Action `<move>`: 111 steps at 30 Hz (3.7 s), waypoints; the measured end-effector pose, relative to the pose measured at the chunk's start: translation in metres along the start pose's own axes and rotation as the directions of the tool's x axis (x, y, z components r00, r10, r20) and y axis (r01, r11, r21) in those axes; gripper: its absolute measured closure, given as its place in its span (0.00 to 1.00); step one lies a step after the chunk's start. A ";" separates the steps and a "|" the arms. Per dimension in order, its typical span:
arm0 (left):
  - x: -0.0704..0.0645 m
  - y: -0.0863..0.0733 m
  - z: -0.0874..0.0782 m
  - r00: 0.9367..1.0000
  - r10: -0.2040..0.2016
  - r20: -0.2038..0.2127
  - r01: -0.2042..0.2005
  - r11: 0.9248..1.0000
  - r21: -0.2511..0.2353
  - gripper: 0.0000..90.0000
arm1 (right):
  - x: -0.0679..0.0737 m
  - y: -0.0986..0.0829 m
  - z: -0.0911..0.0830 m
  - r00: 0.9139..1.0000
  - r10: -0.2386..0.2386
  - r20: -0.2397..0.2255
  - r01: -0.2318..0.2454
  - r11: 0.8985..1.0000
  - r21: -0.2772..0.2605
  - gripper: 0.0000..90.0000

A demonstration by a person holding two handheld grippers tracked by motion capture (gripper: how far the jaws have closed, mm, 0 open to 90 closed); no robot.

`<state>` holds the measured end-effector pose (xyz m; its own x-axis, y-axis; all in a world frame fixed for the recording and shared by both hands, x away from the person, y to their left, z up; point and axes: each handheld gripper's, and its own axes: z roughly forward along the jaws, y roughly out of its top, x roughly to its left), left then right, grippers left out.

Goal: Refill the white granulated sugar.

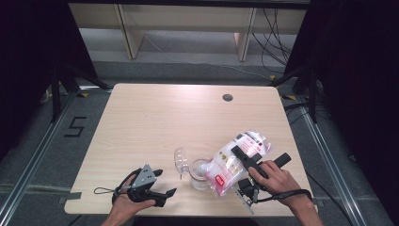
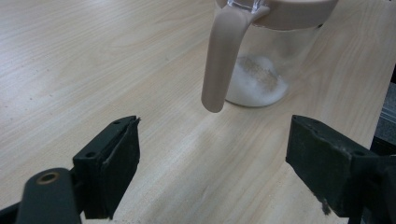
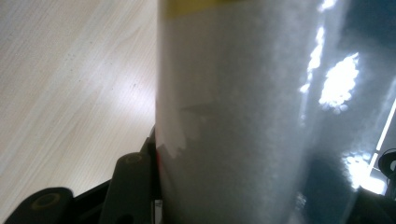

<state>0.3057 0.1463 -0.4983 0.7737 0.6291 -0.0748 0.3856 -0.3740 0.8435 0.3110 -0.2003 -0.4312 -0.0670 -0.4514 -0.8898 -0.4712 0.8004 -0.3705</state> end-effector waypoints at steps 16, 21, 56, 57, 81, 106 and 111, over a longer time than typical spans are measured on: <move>0.000 0.000 -0.001 1.000 -0.014 0.005 0.014 1.000 -0.006 0.19 | 0.002 -0.001 0.001 1.000 0.014 0.008 -0.014 1.000 -0.012 0.62; 0.000 0.000 -0.001 1.000 -0.013 0.003 0.013 1.000 -0.006 0.19 | 0.001 0.000 0.001 1.000 0.007 -0.004 -0.007 1.000 -0.014 0.62; 0.000 0.000 -0.001 1.000 -0.007 -0.003 0.007 1.000 -0.003 0.19 | 0.000 0.002 -0.001 1.000 0.006 0.004 -0.006 1.000 -0.003 0.64; 0.000 0.000 -0.001 1.000 -0.013 0.002 0.013 1.000 -0.006 0.19 | 0.000 0.002 -0.002 1.000 0.005 0.005 -0.005 1.000 -0.003 0.64; 0.001 0.000 -0.002 1.000 -0.008 -0.010 0.008 1.000 0.000 0.19 | -0.001 0.000 -0.001 1.000 -0.006 0.016 0.006 1.000 -0.017 0.66; 0.001 0.001 -0.002 1.000 -0.010 -0.007 0.010 1.000 -0.005 0.19 | -0.002 0.000 0.000 1.000 -0.014 0.007 0.015 1.000 -0.016 0.69; 0.001 0.000 -0.002 1.000 -0.011 -0.006 0.011 1.000 -0.005 0.19 | -0.001 0.001 0.000 1.000 -0.017 0.012 0.017 1.000 -0.019 0.69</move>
<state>0.3055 0.1476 -0.4971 0.7666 0.6370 -0.0810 0.3912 -0.3633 0.8455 0.3110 -0.1992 -0.4304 -0.0488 -0.4600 -0.8866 -0.4886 0.7852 -0.3805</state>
